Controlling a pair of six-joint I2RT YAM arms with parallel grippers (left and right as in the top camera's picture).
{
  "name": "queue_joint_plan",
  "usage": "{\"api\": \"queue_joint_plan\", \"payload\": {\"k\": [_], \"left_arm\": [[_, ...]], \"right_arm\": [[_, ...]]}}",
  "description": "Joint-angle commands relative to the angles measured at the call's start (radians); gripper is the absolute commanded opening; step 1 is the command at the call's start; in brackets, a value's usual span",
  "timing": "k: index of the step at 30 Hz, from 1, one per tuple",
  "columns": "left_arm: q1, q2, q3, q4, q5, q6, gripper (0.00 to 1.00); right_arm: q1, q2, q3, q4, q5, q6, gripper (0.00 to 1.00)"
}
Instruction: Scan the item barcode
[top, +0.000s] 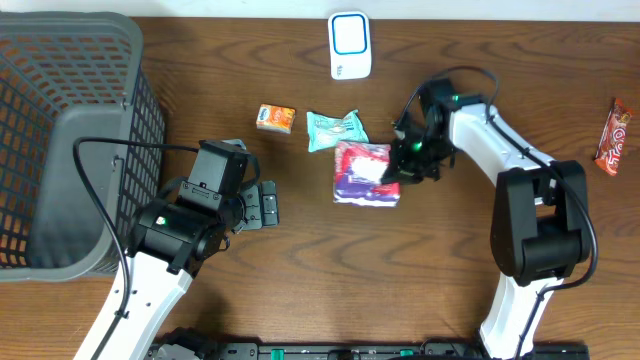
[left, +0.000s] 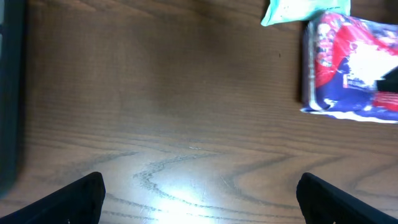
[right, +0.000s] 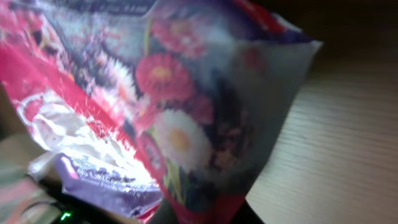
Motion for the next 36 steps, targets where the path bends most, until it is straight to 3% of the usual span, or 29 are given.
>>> {"api": "queue_joint_plan", "payload": {"k": [1, 7, 12, 17, 24, 27, 30, 33, 34, 35, 36], "left_arm": [[0.005, 0.002, 0.001, -0.002, -0.005, 0.013, 0.98], [0.005, 0.002, 0.001, -0.002, -0.005, 0.013, 0.98], [0.005, 0.002, 0.001, -0.002, -0.005, 0.013, 0.98], [0.004, 0.002, 0.001, -0.002, -0.005, 0.013, 0.98], [0.005, 0.002, 0.001, -0.002, -0.005, 0.013, 0.98], [0.004, 0.002, 0.001, -0.002, -0.005, 0.013, 0.98], [0.005, 0.002, 0.001, -0.002, -0.005, 0.013, 0.98], [0.005, 0.002, 0.001, -0.002, -0.005, 0.013, 0.98], [0.005, 0.002, 0.001, -0.002, -0.005, 0.013, 0.98], [0.005, 0.002, 0.001, -0.002, -0.005, 0.013, 0.98], [0.005, 0.002, 0.001, -0.002, -0.005, 0.013, 0.98]], "right_arm": [[0.011, -0.073, 0.160, -0.103, 0.354, 0.048, 0.01], [0.063, -0.100, 0.359, -0.325, 0.864, 0.172, 0.01], [0.108, -0.092, 0.352, -0.409, 1.138, 0.200, 0.01], [0.122, -0.062, 0.297, -0.482, 1.160, 0.171, 0.01], [0.177, -0.021, 0.179, -0.402, 1.157, 0.138, 0.01], [0.225, -0.003, 0.177, -0.399, 1.130, 0.142, 0.11], [0.288, -0.002, 0.177, -0.361, 1.073, 0.167, 0.33], [0.352, -0.002, 0.177, -0.307, 0.970, 0.174, 0.34], [0.369, -0.002, 0.177, -0.293, 0.944, 0.173, 0.42], [0.394, -0.002, 0.179, -0.270, 0.906, 0.173, 0.57], [0.413, -0.002, 0.186, -0.262, 0.877, 0.173, 0.60]]}}
